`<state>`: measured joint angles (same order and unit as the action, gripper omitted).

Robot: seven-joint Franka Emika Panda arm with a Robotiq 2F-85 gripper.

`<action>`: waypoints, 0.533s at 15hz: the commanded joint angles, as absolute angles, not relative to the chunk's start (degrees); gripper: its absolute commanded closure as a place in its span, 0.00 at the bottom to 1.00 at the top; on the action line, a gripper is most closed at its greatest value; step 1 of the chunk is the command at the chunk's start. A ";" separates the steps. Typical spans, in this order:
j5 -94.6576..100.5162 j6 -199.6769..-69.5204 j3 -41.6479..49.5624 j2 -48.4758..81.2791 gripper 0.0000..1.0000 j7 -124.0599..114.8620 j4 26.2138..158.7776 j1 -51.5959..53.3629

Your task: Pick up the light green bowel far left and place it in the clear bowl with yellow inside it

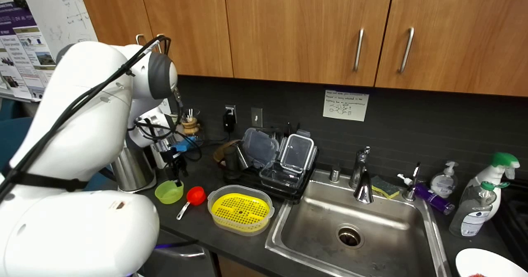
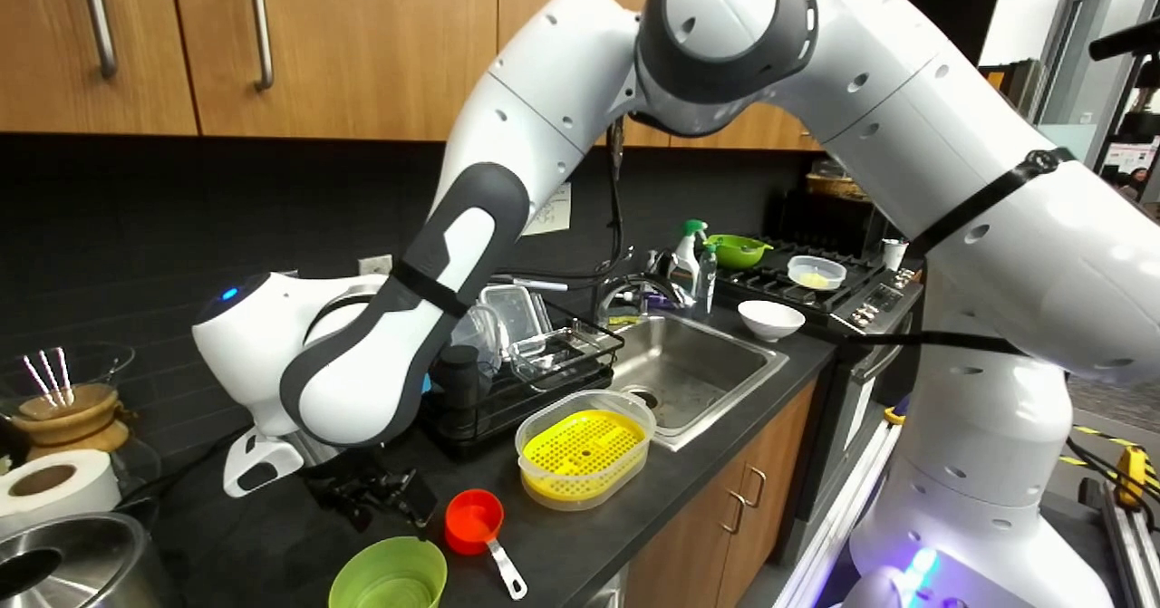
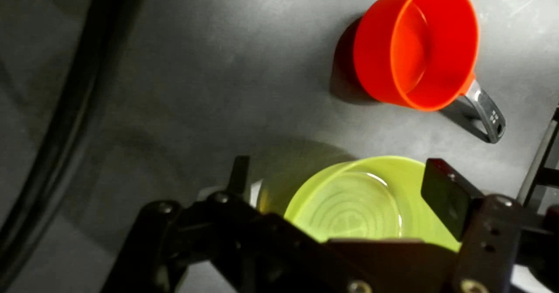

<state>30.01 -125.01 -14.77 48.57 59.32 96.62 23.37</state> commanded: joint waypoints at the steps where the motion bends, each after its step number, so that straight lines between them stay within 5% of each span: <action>1: 30.74 -124.76 -15.00 50.11 0.00 61.81 93.87 24.48; 8: 28.65 -134.64 -16.66 53.21 0.00 67.54 93.51 22.23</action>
